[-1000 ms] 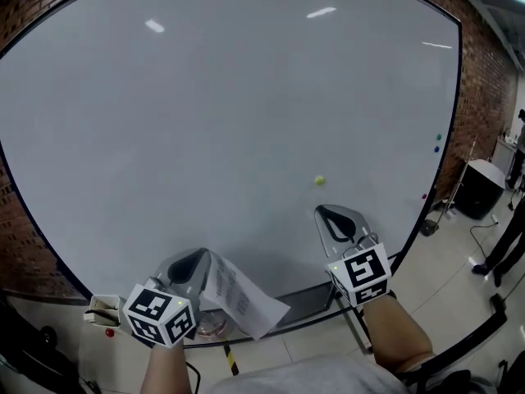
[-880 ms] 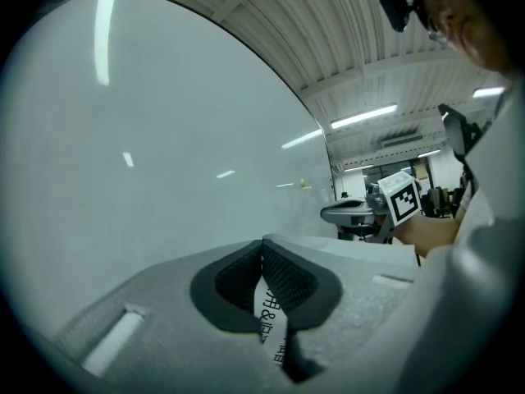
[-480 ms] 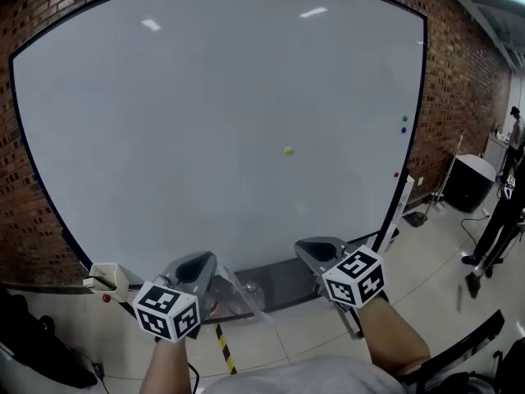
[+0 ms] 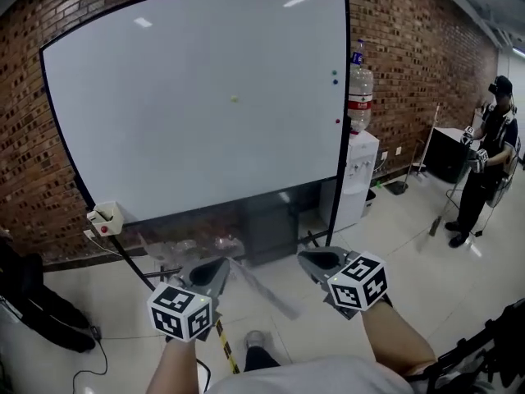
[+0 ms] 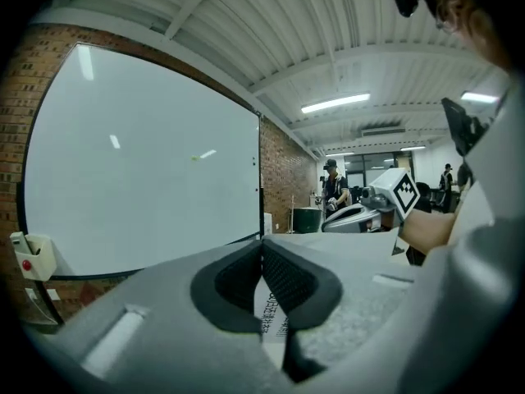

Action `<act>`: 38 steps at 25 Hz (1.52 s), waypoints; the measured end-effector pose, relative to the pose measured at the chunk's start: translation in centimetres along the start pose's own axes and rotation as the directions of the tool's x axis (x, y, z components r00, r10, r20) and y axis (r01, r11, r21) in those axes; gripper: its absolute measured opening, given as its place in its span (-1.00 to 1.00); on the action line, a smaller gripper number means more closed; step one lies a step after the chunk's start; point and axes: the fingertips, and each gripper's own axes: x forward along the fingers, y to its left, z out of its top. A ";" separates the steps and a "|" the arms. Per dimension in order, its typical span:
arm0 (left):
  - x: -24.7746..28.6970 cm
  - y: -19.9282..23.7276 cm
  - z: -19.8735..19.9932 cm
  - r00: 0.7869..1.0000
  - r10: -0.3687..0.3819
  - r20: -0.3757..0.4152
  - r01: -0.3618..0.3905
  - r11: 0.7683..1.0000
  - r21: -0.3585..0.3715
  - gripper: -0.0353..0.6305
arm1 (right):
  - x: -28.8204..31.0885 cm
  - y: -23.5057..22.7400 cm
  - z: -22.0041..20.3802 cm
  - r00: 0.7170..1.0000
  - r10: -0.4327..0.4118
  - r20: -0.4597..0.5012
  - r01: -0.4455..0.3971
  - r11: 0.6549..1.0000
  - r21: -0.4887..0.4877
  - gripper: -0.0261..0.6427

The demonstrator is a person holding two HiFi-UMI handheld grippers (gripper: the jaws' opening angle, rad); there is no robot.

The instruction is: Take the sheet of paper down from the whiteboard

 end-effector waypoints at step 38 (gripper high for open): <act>-10.0 -17.4 1.4 0.999 0.026 -0.031 -0.025 0.999 0.035 -0.89 | -16.1 10.4 -0.4 0.995 0.091 0.038 -0.089 0.995 -0.055 -0.92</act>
